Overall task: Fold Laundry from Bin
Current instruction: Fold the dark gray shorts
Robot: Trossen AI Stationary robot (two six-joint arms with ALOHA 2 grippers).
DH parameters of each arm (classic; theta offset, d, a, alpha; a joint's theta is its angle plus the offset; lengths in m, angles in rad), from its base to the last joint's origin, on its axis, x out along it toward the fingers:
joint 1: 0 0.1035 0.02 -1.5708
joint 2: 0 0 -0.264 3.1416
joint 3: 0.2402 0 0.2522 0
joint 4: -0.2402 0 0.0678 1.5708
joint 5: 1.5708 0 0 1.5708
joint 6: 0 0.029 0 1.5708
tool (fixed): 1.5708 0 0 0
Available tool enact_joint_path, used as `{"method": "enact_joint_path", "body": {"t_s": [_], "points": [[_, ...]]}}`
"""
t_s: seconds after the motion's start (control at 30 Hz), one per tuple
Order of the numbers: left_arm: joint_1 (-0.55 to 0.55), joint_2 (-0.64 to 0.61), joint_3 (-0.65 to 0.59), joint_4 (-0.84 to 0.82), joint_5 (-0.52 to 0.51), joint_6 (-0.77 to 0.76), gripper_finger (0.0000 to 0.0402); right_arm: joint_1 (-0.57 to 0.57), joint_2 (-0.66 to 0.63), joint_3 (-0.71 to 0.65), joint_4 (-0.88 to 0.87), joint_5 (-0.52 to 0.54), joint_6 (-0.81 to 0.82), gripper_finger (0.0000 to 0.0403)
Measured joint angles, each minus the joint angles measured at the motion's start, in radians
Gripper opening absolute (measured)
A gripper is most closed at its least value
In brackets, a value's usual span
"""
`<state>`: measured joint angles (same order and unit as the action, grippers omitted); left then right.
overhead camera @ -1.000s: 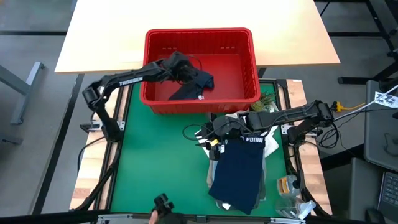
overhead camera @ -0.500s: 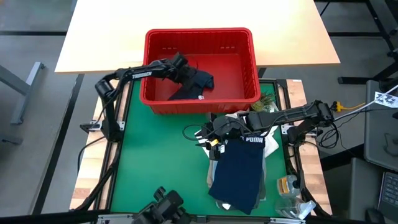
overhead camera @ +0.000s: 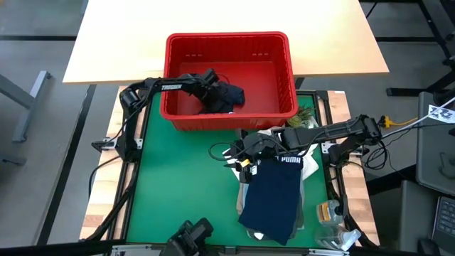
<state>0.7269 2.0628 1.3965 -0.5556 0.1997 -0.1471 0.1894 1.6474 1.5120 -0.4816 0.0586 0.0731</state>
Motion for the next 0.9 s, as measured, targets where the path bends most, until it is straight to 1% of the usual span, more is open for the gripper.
{"method": "enact_joint_path", "body": {"t_s": [0.33, 0.9], "points": [[-0.008, 0.003, -0.003, 0.005, -0.057, 0.0, 0.0187, 0.0, 0.0, 0.0, 0.001, 0.0, 0.0, 0.0177], [-0.013, 0.004, -0.006, 0.041, -0.068, -0.003, 0.0063, 0.0, 0.0, 0.0, 0.001, 0.0, 0.0, 0.0177]]}}
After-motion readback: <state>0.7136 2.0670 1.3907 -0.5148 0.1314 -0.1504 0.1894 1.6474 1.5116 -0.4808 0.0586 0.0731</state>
